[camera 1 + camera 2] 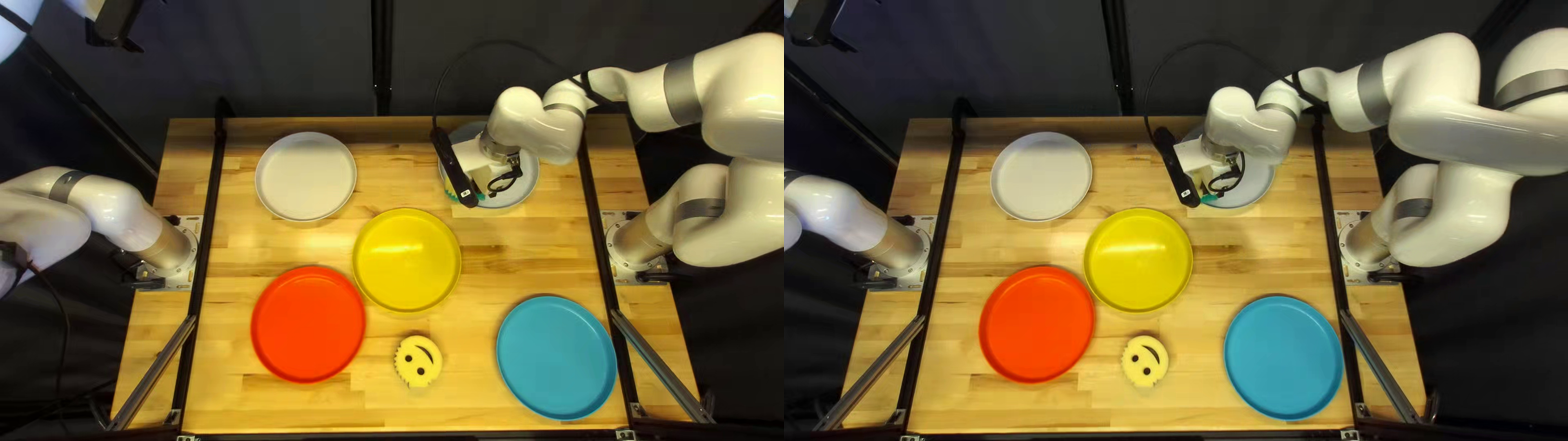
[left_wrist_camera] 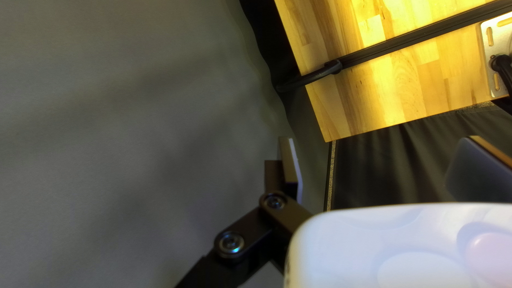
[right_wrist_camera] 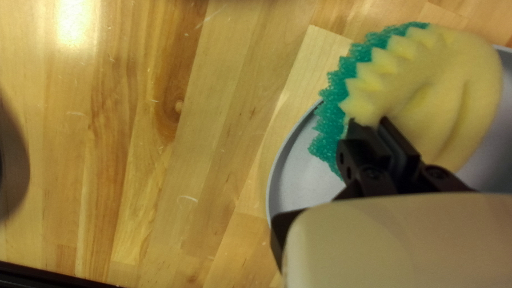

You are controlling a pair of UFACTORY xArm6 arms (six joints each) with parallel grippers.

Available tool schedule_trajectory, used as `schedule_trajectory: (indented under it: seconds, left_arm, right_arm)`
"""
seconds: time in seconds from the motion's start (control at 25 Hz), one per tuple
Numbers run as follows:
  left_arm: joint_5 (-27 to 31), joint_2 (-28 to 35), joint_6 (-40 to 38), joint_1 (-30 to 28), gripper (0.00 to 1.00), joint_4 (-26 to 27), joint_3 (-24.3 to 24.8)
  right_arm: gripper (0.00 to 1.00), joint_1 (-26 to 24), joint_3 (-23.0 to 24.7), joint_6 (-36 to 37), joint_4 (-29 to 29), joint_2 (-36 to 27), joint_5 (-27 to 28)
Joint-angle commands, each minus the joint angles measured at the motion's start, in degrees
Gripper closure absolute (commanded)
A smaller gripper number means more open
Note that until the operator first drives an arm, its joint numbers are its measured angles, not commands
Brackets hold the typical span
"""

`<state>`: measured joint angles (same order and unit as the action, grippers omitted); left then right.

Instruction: Pick up sponge and scrub the plate

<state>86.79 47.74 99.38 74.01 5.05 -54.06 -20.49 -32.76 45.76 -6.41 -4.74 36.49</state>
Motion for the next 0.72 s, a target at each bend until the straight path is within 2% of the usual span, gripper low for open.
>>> schedule_trajectory:
  seconds: [0.04, 0.44, 0.72]
  left_arm:
    - [0.0, 0.0, 0.0, 0.0, 0.0, 0.0, 0.0]
    - [0.0, 0.0, 0.0, 0.0, 0.0, 0.0, 0.0]
    - [0.0, 0.0, 0.0, 0.0, 0.0, 0.0, 0.0]
  right_arm:
    - [1.0, -1.8, -0.6, 2.6, -1.4, 1.6, -0.4]
    - [1.0, -7.3, -6.3, 7.9, -2.1, 7.9, 0.9]
    - [1.0, -10.9, -8.8, 9.1, -0.9, 9.6, 2.7]
